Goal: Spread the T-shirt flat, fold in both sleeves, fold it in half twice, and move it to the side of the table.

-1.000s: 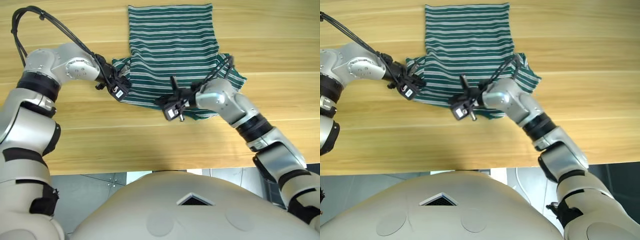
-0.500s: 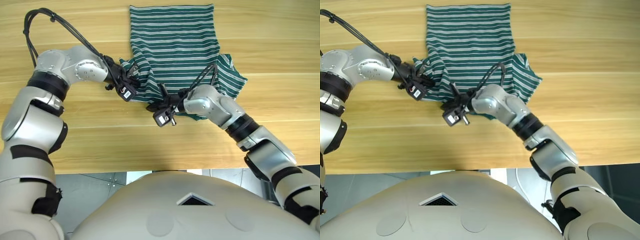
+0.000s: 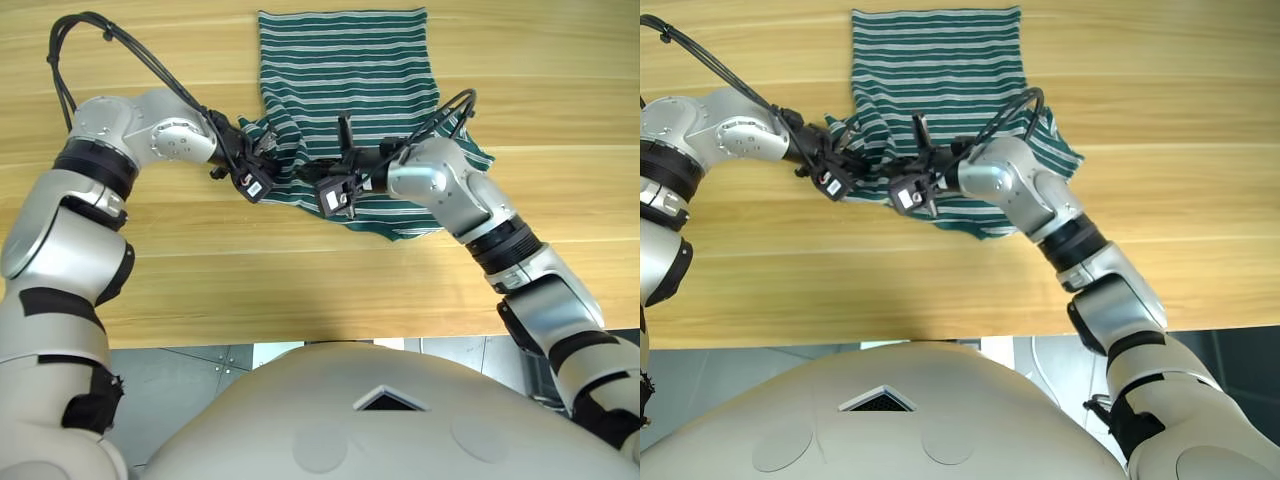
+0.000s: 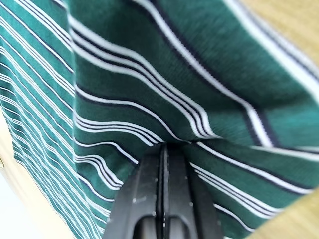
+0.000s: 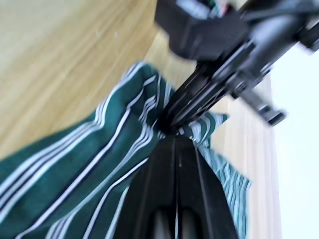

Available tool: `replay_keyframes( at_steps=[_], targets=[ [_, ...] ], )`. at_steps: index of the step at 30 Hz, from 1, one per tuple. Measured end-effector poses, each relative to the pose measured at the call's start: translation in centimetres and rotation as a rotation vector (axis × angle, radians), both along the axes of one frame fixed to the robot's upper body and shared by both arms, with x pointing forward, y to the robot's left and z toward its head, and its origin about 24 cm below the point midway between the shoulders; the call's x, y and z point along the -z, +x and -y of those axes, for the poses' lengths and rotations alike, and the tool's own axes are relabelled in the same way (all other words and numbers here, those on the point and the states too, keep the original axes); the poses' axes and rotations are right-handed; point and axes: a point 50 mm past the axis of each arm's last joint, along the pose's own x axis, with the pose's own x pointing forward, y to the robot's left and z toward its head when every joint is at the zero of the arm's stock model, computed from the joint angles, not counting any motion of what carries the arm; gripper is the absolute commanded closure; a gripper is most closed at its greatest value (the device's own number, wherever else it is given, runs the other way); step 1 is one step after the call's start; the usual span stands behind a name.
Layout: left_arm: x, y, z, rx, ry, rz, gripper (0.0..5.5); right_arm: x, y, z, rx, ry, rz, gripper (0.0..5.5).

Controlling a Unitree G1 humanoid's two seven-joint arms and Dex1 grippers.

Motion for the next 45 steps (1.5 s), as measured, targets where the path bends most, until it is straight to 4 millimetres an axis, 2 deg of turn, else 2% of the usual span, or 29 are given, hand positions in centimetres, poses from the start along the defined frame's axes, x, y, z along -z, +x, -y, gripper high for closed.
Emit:
replay_keyframes(
  at_steps=[4, 10, 12, 14, 21, 24, 28, 33, 35, 36, 38, 40, 41, 42, 45],
  targets=[
    [0.0, 0.0, 0.0, 0.001, 0.001, 0.001, 5.47, 2.4, -0.6, -0.3, -0.03, -0.085, -0.036, 5.5],
    [-0.1, 0.1, 0.1, 0.001, -0.002, 0.007, 5.47, 3.2, -1.8, -1.4, -0.11, -0.086, -0.045, 5.5],
    [-0.1, 0.2, 0.1, -0.001, -0.007, 0.011, 5.47, 3.2, -2.7, -1.6, -0.154, -0.081, -0.073, 5.5],
    [0.0, 0.2, 0.2, -0.001, -0.008, 0.015, 5.47, 3.3, -4.6, -1.4, -0.235, -0.075, -0.128, 5.5],
    [0.1, 0.6, 0.5, 0.009, -0.009, 0.036, 5.47, 1.9, -11.8, 3.4, -0.547, -0.138, -0.501, 5.5],
    [0.1, 0.6, 0.4, -0.002, -0.014, 0.04, 5.47, -0.6, -12.2, 4.6, -0.586, -0.074, -0.55, 5.5],
    [0.3, 0.7, 0.3, -0.014, -0.029, 0.044, 5.47, -2.7, -11.9, 4.6, -0.6, 0.027, -0.538, 5.5],
    [0.3, 0.6, 0.3, -0.015, -0.037, 0.046, 5.47, -3.3, -10.0, 4.6, -0.477, 0.105, -0.453, 5.5],
    [0.1, 0.4, 0.1, -0.018, -0.051, 0.041, 5.47, -2.9, -7.0, 5.0, -0.286, 0.107, -0.352, 5.5],
    [-0.1, 0.1, 0.0, -0.019, -0.066, 0.031, 5.47, -2.5, -5.2, 5.9, -0.174, 0.077, -0.292, 5.5],
    [-0.5, -0.3, -0.7, -0.035, -0.083, 0.018, 5.47, -1.7, -3.5, 7.6, -0.041, 0.022, -0.23, 5.5],
    [-0.8, -0.8, -2.3, -0.076, -0.068, 0.018, 5.47, -1.2, -2.5, 10.3, 0.089, -0.026, -0.198, 5.5],
    [-0.8, -0.9, -2.6, -0.091, -0.066, 0.02, 5.47, -1.2, -2.3, 10.9, 0.111, -0.033, -0.192, 5.5],
    [-1.1, -1.1, -3.8, -0.137, -0.058, 0.026, 5.47, -0.9, -2.0, 12.5, 0.18, -0.056, -0.182, 5.5],
    [-1.8, -1.1, -5.0, -0.203, -0.084, 0.057, 5.47, 1.4, -1.6, 14.6, 0.295, -0.126, -0.2, 5.5]
  ],
)
